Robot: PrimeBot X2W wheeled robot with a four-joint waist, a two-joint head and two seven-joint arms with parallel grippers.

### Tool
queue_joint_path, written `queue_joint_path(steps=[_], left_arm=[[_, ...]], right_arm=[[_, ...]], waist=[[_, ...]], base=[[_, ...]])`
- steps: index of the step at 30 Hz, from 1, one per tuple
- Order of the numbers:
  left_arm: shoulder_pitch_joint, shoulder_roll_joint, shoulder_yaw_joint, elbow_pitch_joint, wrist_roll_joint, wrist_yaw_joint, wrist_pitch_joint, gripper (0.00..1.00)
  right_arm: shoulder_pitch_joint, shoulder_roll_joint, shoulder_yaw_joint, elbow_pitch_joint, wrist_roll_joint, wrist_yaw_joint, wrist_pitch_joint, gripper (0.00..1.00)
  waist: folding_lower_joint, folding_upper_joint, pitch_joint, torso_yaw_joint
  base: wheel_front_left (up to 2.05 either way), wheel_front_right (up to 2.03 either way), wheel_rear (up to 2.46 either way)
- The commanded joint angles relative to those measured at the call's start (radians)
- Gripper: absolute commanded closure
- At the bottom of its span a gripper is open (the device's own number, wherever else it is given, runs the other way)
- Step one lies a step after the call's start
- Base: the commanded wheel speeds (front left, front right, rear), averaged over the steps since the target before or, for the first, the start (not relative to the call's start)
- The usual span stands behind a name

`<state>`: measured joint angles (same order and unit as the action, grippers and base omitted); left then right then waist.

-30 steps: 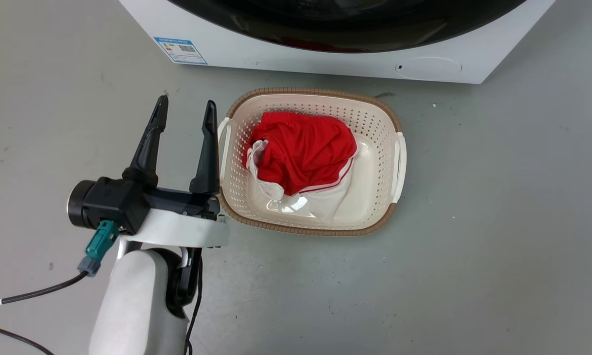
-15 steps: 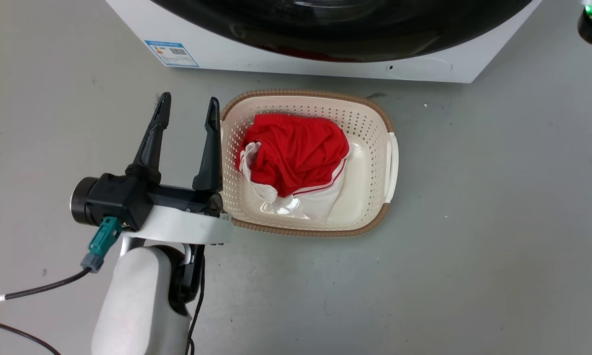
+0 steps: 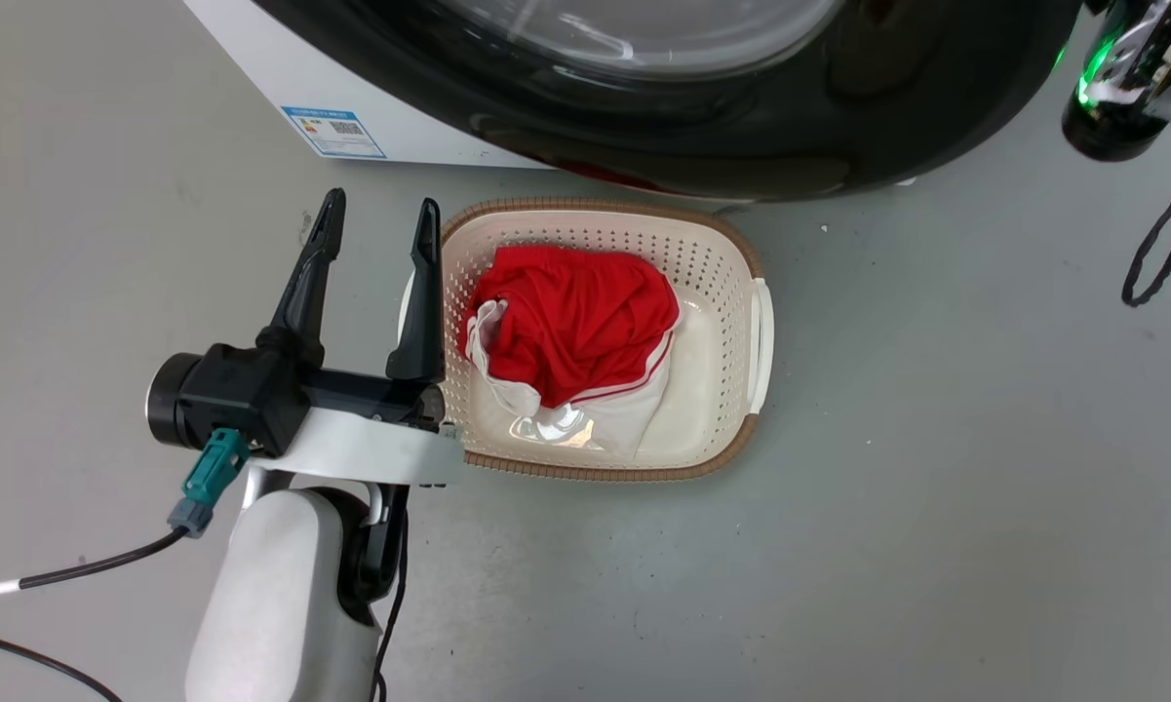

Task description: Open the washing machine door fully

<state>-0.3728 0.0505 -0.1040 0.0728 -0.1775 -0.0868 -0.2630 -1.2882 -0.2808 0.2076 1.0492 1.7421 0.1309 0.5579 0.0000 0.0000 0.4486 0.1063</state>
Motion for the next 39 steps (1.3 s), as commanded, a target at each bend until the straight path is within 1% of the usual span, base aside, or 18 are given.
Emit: queue_joint_path(steps=[1,8,17,28,39], left_arm=[[0.004,-0.001,-0.003,0.005,0.003,0.003,-0.003,0.0],[0.023,-0.001,-0.006,0.019,0.003,0.006,-0.003,0.0],[0.066,-0.001,-0.011,0.046,0.007,0.012,-0.003,0.0],[0.142,-0.001,-0.011,0.079,0.017,0.018,-0.003,0.0],[0.188,-0.001,-0.014,0.099,0.026,0.012,-0.003,0.0]], right_arm=[[0.03,0.016,0.001,-0.011,0.013,0.0,0.024,1.0],[0.101,0.02,-0.003,-0.048,0.031,0.0,0.075,1.0],[0.267,0.053,0.006,-0.166,0.058,0.0,0.142,1.0],[0.495,0.118,0.032,-0.289,0.085,0.0,0.171,1.0],[0.642,0.186,0.11,-0.41,0.096,0.0,0.203,1.0]], waist=[[0.0,0.0,-0.008,-0.001],[0.0,0.0,-0.049,-0.002],[0.0,0.0,-0.135,-0.01],[0.0,0.0,-0.267,-0.026],[0.0,0.0,-0.332,-0.038]], base=[[0.0,0.0,0.0],[0.0,0.0,0.0],[0.0,0.0,0.0],[0.0,0.0,0.0],[0.0,0.0,0.0]])
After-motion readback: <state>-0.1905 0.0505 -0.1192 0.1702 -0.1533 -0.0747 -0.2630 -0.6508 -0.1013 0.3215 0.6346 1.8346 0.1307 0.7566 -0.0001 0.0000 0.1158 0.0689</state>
